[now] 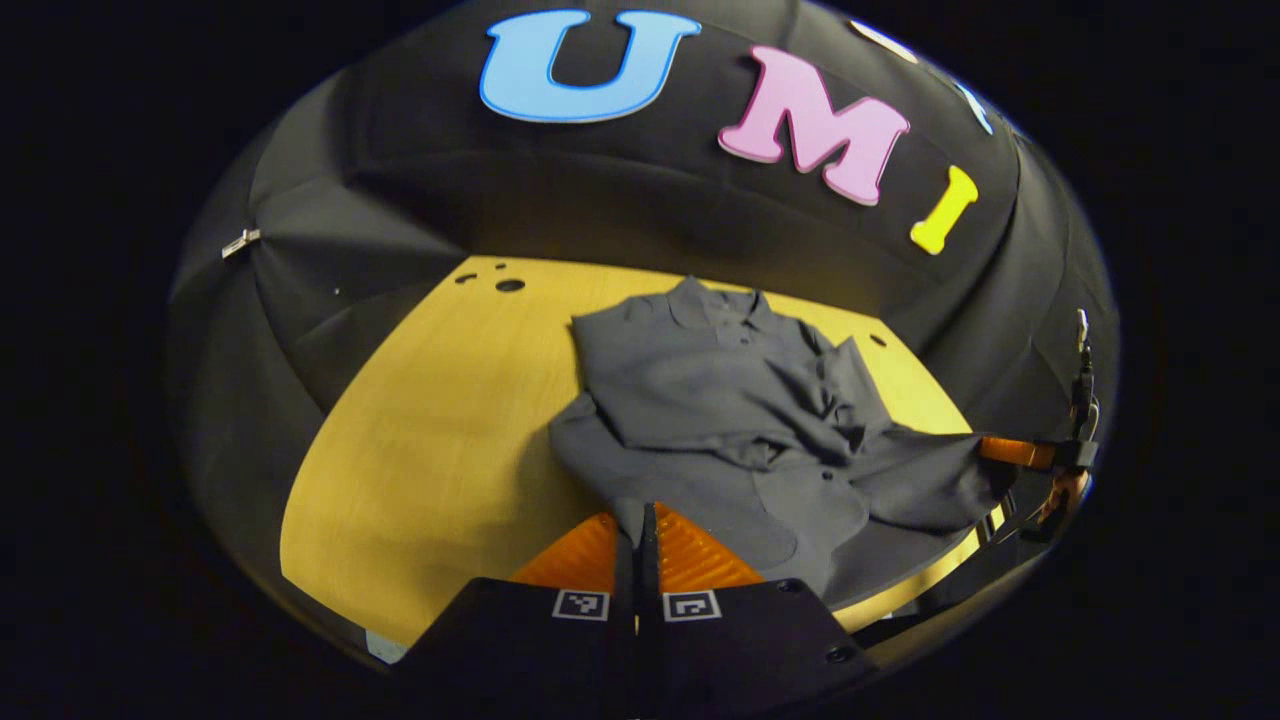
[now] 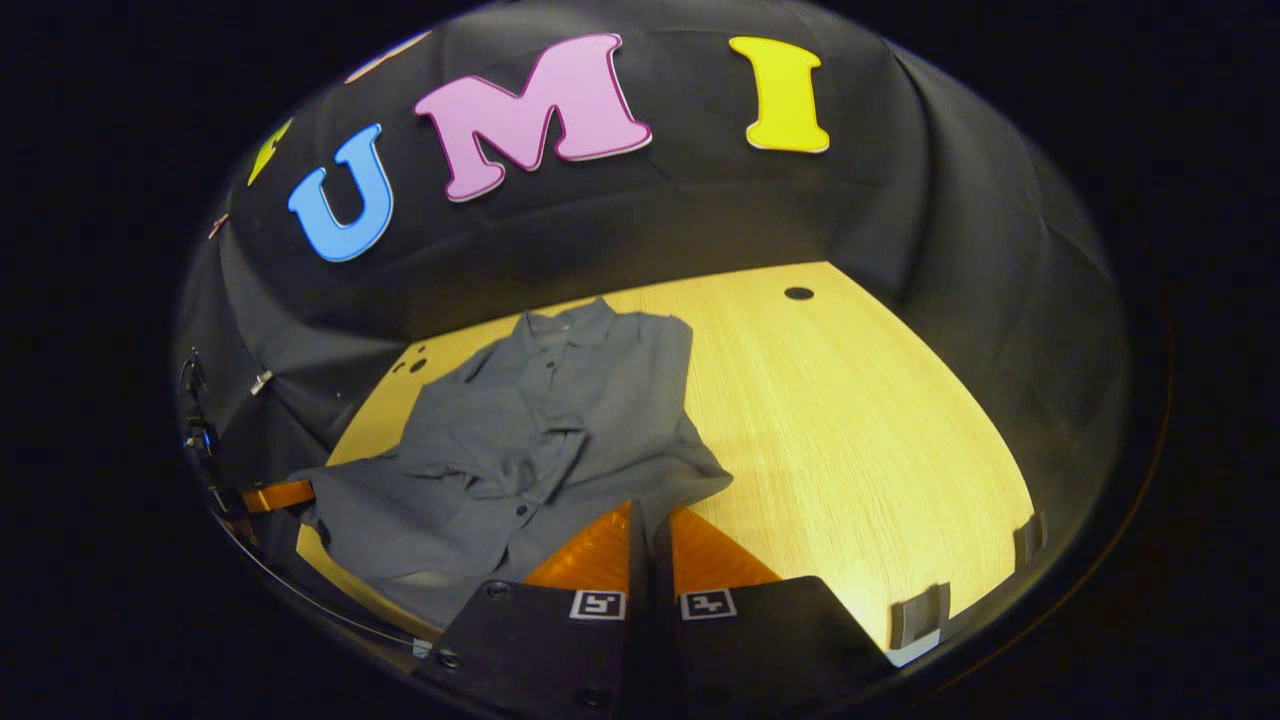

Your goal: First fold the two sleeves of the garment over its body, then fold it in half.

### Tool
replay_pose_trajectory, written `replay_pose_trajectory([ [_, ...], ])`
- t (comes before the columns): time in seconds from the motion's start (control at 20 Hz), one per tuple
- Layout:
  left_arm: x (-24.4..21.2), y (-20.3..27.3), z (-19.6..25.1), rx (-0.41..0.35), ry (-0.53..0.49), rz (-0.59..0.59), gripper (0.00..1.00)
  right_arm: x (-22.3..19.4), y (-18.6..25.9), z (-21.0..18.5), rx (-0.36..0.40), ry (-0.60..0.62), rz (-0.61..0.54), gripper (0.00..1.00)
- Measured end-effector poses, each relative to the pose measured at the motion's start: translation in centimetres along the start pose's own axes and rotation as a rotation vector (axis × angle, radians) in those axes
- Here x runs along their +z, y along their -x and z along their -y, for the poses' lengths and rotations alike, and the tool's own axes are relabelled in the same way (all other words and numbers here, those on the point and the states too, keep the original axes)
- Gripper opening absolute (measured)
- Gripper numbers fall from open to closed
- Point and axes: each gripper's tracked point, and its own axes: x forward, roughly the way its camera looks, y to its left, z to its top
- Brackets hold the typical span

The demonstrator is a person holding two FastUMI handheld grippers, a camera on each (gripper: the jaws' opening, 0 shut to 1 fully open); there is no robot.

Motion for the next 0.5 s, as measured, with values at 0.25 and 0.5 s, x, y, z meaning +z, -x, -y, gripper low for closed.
replay_pose_trajectory([
  [0.25,4.6,-1.0,1.3,-0.03,0.007,0.06,0.05,2.7,-1.8,-0.8,0.015,0.004,0.04,0.05],
  [0.5,9.0,-2.0,3.5,-0.066,0.007,0.12,0.05,6.2,-3.9,-1.8,0.028,0.009,0.098,0.05],
])
